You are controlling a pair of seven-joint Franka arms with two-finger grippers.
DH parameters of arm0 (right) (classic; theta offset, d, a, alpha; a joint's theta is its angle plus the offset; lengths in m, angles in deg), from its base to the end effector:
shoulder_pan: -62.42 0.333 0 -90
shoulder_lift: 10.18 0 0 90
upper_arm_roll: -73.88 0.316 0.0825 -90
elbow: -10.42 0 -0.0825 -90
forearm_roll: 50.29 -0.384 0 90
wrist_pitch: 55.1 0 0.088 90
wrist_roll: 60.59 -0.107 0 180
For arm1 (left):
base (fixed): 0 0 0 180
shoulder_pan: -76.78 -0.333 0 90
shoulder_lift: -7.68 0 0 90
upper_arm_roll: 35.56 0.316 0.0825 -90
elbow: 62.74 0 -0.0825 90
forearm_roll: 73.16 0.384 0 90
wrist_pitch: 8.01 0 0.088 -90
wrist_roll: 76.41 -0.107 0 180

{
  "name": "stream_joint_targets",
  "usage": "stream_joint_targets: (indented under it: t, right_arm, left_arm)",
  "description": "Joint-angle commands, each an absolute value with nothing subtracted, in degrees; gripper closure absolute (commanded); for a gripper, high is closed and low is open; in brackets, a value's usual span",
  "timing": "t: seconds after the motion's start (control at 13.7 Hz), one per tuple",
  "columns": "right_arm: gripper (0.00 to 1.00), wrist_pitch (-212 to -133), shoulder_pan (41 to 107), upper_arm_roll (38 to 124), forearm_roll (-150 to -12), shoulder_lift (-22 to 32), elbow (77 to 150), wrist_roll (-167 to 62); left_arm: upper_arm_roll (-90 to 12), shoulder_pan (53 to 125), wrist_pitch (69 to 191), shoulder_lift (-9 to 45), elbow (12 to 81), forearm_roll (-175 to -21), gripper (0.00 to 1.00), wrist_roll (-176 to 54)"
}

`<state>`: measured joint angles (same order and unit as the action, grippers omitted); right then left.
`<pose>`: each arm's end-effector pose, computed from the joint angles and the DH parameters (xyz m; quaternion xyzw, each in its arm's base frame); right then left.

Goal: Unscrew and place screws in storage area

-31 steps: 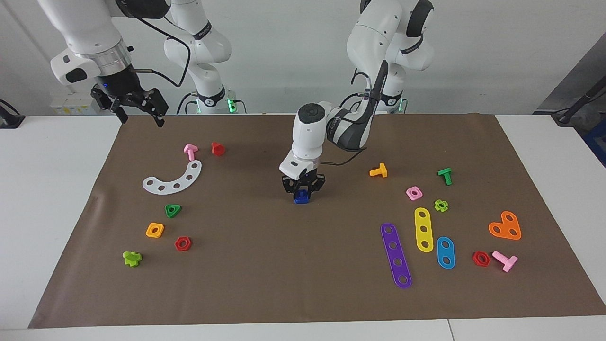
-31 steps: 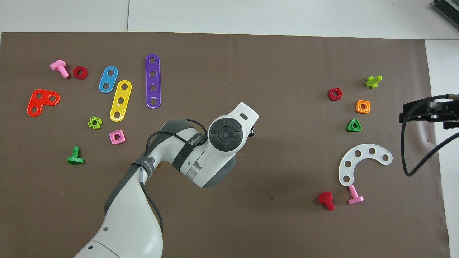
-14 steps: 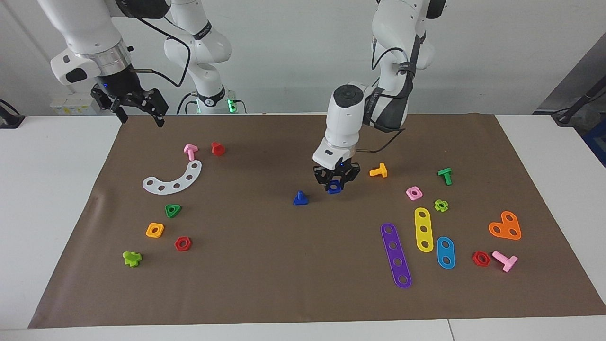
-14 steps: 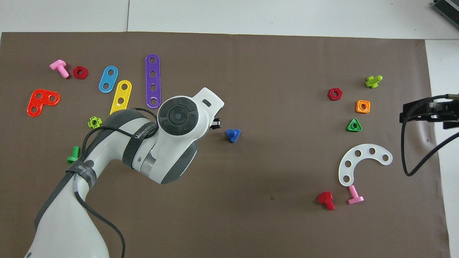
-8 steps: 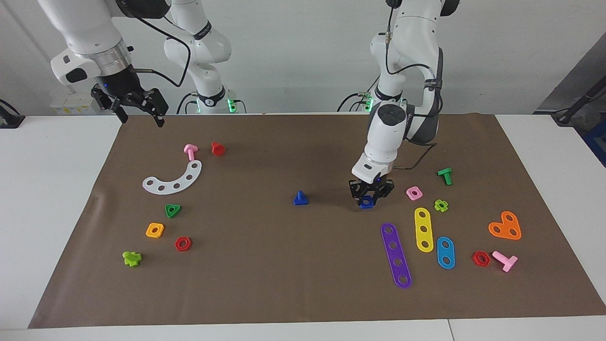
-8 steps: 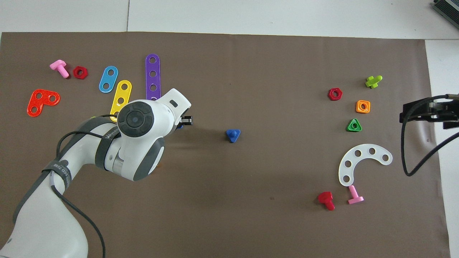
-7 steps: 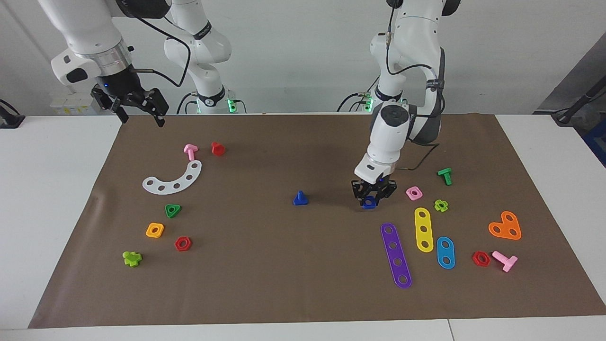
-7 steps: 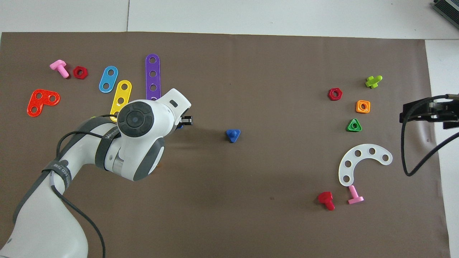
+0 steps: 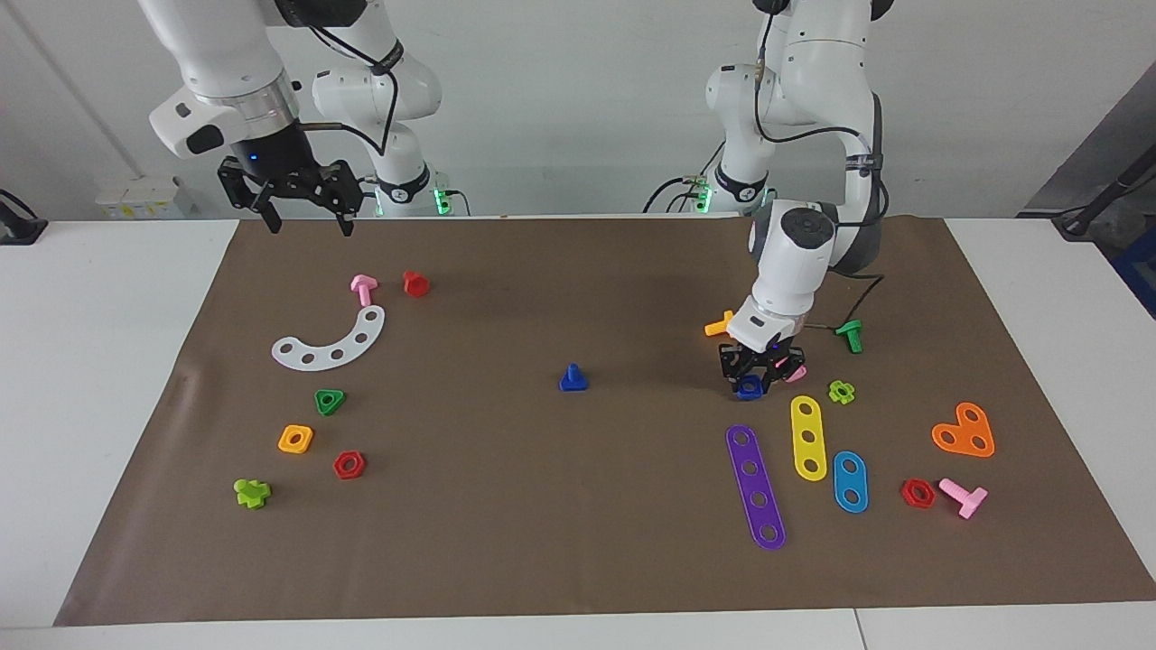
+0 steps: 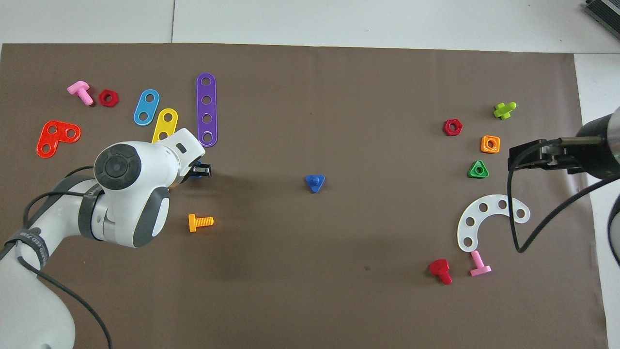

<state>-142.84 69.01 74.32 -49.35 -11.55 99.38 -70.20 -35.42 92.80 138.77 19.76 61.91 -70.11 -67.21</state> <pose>0.5395 0.0648 0.6427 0.9997 -0.0228 0.0025 0.0080 0.5532 -0.1582 0.3117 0.9929 -0.0789 0.0891 0.0027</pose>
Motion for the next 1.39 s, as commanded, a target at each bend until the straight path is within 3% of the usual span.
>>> stream_joint_targets:
  t: [0.0,0.22,0.44,0.8,1.1,1.32]
  right_arm:
    - [0.0,-146.0,73.2,74.8,-49.9,-8.0,97.5,-75.7]
    - [0.0,-148.2,79.4,75.0,-49.6,-5.2,97.3,-84.0]
    - [0.0,-154.0,84.7,75.1,-49.9,-0.2,98.0,-89.8]
    - [0.0,-167.7,90.4,75.1,-49.8,6.5,101.7,-94.9]
    - [0.0,-178.7,92.9,75.1,-49.8,7.8,109.2,-96.7]
    - [0.0,-183.1,94.1,75.1,-49.8,8.3,113.0,-95.4]
  left_arm:
    - [-35.9,92.6,139.8,17.4,64.0,-69.2,0.0,-67.4]
    - [-35.8,92.2,138.6,14.5,63.9,-69.2,0.0,-67.8]
    - [-35.6,90.0,130.0,10.2,61.3,-69.2,0.0,-68.7]
    - [-35.2,86.8,104.9,8.9,42.8,-69.6,0.0,-77.4]
    - [-35.2,81.7,89.8,9.4,27.4,-73.0,0.0,-83.7]
    - [-35.0,80.0,83.5,9.3,22.4,-74.0,0.0,-83.9]
